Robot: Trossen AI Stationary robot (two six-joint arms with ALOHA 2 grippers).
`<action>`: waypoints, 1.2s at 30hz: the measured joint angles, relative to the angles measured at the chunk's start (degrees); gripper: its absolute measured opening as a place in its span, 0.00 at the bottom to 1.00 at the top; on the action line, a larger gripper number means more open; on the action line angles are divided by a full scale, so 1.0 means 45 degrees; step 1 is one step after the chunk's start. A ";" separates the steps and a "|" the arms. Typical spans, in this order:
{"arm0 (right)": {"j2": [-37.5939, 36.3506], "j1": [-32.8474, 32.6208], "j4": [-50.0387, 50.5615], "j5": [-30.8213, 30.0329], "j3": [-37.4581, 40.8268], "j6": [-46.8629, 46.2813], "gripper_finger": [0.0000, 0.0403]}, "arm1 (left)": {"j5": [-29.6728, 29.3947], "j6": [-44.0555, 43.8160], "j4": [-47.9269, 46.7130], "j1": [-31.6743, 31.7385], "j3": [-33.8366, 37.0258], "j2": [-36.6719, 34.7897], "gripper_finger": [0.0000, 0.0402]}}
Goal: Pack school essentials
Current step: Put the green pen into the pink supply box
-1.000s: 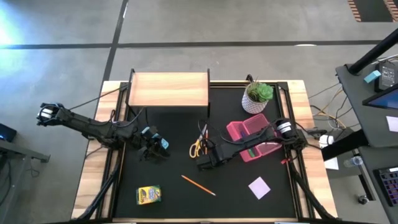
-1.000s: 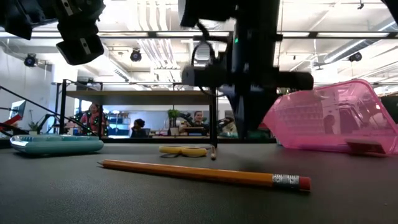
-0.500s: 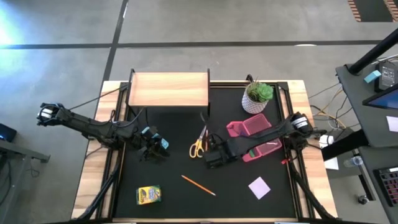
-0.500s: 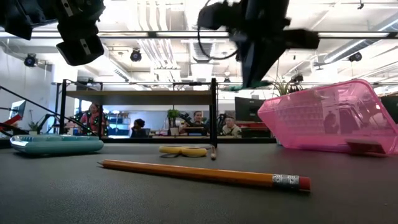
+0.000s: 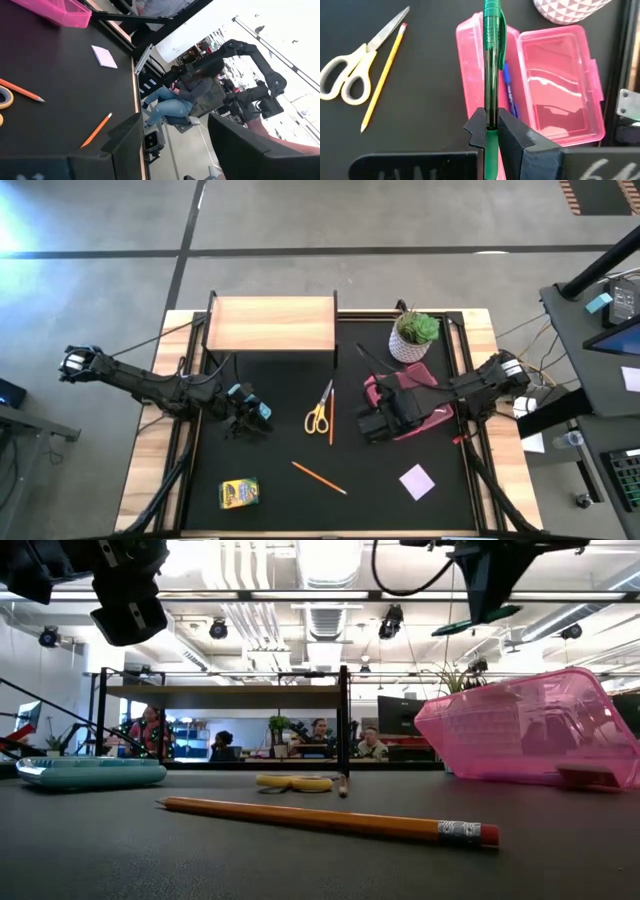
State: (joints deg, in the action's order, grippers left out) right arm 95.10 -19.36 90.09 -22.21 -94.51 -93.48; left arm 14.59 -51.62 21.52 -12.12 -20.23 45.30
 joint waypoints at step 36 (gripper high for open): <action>0.1618 0.0006 -0.4092 0.1275 0.4346 -0.1430 0.04 | 0.0010 -0.0117 0.0053 -0.0002 0.0000 -0.0019 0.52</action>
State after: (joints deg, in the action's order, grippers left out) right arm 102.38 -19.33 71.67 -16.47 -74.96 -99.92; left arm 14.63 -52.14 21.76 -12.13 -20.23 45.21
